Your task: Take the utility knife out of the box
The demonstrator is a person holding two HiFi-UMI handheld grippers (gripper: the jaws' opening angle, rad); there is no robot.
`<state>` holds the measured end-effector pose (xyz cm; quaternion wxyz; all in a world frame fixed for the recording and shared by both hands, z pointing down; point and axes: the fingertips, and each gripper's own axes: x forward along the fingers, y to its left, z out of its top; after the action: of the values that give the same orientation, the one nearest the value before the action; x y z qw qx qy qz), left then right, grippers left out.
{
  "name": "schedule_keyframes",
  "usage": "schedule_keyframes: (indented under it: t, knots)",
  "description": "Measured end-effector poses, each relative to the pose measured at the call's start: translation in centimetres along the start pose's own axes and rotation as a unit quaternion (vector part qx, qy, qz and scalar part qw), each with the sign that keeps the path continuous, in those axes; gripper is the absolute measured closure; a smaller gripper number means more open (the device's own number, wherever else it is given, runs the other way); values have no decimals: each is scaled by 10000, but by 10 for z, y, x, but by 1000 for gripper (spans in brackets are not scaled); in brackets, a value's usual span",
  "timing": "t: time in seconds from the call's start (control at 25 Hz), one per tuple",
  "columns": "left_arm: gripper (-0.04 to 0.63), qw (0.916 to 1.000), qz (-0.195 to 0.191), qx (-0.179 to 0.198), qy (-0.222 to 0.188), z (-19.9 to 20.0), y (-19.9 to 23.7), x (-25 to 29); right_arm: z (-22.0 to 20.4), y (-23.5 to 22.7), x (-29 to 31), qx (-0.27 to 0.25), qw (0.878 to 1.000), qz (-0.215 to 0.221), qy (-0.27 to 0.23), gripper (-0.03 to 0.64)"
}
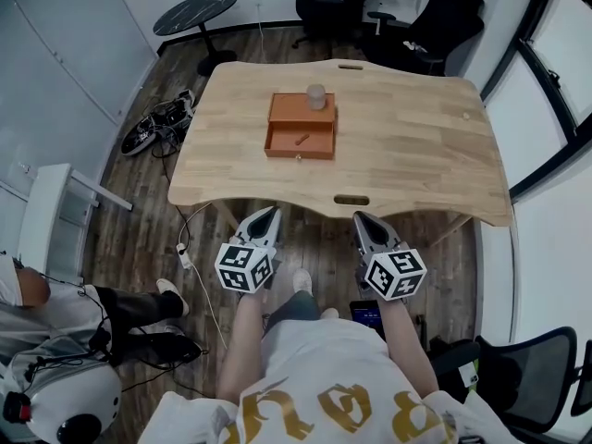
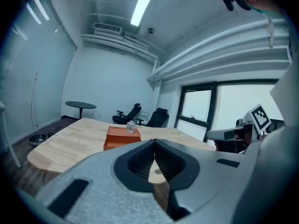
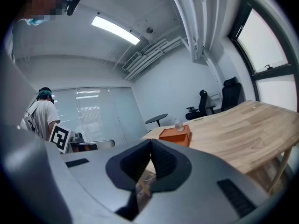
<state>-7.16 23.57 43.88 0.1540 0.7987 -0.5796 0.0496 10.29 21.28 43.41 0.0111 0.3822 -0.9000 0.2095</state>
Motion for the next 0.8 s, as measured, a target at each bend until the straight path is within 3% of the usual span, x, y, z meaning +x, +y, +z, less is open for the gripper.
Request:
schedule_keyframes:
  t: [0.4, 0.8]
  knots:
    - [586, 9999, -1, 133, 87, 7, 24, 69, 7, -51, 46, 49, 9998, -195, 90, 606]
    - [586, 9994, -155, 65, 306, 34, 102, 181, 31, -109, 160, 30, 9984, -444, 349, 606]
